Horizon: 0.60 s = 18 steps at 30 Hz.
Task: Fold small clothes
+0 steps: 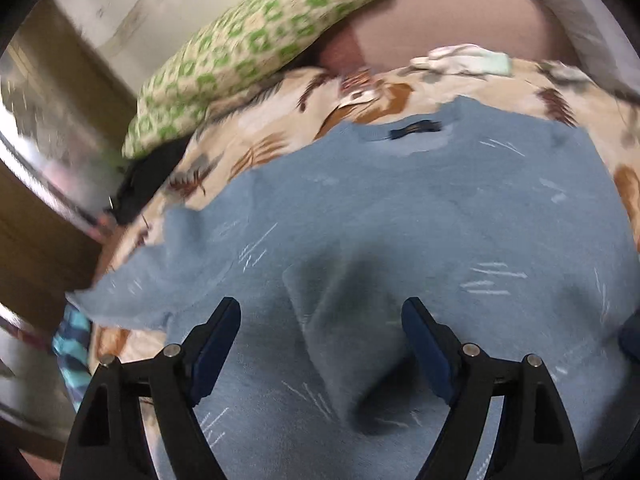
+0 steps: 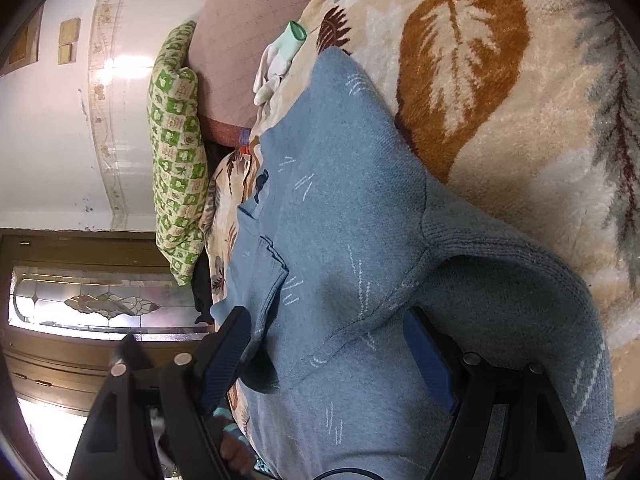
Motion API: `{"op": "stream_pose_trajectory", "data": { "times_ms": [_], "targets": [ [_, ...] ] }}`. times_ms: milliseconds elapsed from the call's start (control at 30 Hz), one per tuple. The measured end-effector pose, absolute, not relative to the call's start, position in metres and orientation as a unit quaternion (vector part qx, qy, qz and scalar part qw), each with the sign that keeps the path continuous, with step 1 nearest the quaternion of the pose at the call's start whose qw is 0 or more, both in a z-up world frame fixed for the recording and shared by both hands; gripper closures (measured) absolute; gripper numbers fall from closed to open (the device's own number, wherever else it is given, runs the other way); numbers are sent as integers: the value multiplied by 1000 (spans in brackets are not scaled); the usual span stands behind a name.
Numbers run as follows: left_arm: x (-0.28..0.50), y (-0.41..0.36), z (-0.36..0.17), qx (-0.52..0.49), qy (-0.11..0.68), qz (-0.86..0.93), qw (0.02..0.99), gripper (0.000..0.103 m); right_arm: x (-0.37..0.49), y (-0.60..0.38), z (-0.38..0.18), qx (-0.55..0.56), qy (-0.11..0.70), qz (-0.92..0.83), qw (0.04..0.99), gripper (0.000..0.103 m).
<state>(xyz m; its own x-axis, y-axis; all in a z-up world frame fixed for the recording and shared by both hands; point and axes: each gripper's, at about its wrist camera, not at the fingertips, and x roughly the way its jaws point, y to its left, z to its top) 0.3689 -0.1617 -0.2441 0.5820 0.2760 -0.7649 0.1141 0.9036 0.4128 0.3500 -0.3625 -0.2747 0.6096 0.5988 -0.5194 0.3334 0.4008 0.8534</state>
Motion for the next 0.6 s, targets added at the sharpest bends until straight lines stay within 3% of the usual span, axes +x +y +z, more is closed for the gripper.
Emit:
{"op": "stream_pose_trajectory", "data": {
  "times_ms": [400, 433, 467, 533, 600],
  "targets": [
    [397, -145, -266, 274, 411, 150, 857, 22, 347, -365, -278, 545, 432, 93, 713, 22],
    [395, -141, -263, 278, 395, 161, 861, 39, 346, -365, -278, 546, 431, 93, 712, 22],
    [396, -135, -261, 276, 388, 173, 862, 62, 346, -366, -278, 547, 430, 94, 712, 22],
    [401, -111, -260, 231, 415, 183, 861, 69, 345, -367, -279, 548, 429, 95, 712, 22],
    [403, -83, -257, 156, 459, 155, 861, 69, 345, -366, -279, 547, 429, 95, 712, 22]
  ]
}}
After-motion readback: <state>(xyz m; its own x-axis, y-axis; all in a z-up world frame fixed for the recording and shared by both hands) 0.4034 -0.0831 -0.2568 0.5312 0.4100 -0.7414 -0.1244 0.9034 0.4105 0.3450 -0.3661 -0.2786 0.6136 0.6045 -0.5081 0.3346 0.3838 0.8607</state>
